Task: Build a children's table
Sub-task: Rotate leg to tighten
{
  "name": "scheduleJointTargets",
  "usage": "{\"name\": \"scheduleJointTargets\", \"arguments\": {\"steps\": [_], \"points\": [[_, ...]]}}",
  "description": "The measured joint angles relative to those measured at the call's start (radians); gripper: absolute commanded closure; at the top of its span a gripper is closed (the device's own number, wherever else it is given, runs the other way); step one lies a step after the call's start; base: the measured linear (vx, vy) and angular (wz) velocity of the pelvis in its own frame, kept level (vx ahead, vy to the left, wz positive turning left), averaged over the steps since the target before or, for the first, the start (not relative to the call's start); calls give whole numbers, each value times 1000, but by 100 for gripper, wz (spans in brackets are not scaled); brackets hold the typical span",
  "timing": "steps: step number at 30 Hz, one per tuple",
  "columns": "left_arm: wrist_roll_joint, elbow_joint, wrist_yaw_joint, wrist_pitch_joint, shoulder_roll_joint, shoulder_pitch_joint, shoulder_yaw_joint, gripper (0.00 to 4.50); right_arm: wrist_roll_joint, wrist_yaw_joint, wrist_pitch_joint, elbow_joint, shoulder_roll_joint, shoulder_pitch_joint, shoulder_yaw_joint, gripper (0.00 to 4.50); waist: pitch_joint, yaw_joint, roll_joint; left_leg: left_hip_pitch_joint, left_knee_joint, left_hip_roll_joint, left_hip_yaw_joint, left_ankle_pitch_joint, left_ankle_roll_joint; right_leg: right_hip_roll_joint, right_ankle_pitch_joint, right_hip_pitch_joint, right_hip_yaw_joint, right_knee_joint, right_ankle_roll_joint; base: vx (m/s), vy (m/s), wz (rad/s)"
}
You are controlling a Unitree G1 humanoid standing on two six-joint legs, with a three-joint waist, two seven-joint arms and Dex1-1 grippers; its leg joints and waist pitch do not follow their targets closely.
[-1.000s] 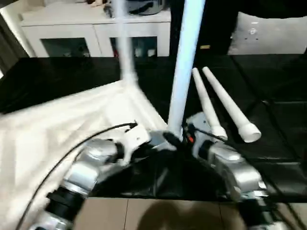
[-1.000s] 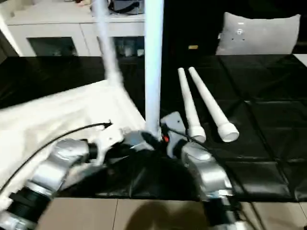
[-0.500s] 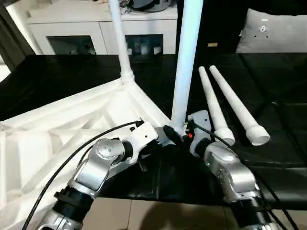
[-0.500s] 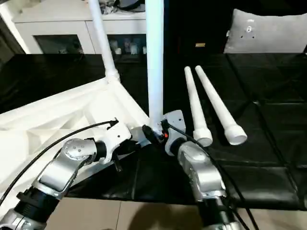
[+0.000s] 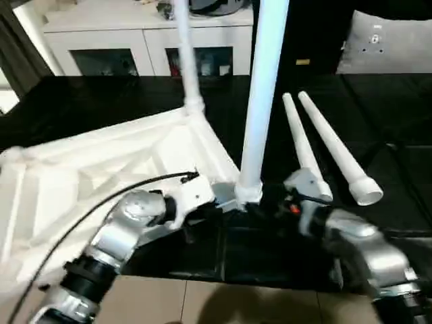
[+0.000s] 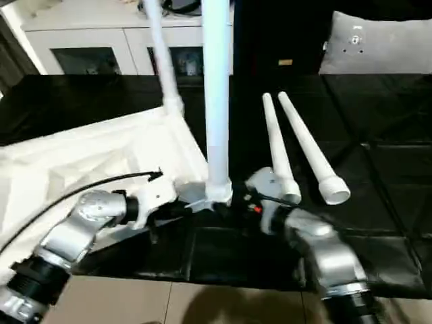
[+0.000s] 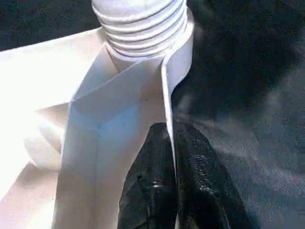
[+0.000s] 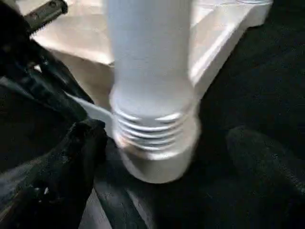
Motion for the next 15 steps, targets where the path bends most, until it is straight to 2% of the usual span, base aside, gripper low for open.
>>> {"name": "scheduleJointTargets", "arguments": {"steps": [3, 7, 15], "points": [[-11, 35, -83, -73, 40, -21, -20, 450, 19, 95, 1, -2, -63, -16, 13, 9, 0, 6, 0, 0, 0, 0, 0, 1, 2, 0, 0, 0, -1, 0, 0, 0, 0, 0], [-21, 59, -162, -131, 69, -33, -35, 450, 20, 160, 1, -3, -100, -40, 34, 9, 0, 16, 1, 0, 1, 1, 0, 1, 2, 0, 0, 0, -1, 0, 0, 0, 0, 0], [-39, 111, -263, -225, 94, -59, -57, 450, 22, 271, -18, 0, -113, -77, 100, 9, 0, 27, -1, 0, 2, 2, 0, 3, 4, 0, 0, 0, -2, 1, -1, 0, 0, 0]]}}
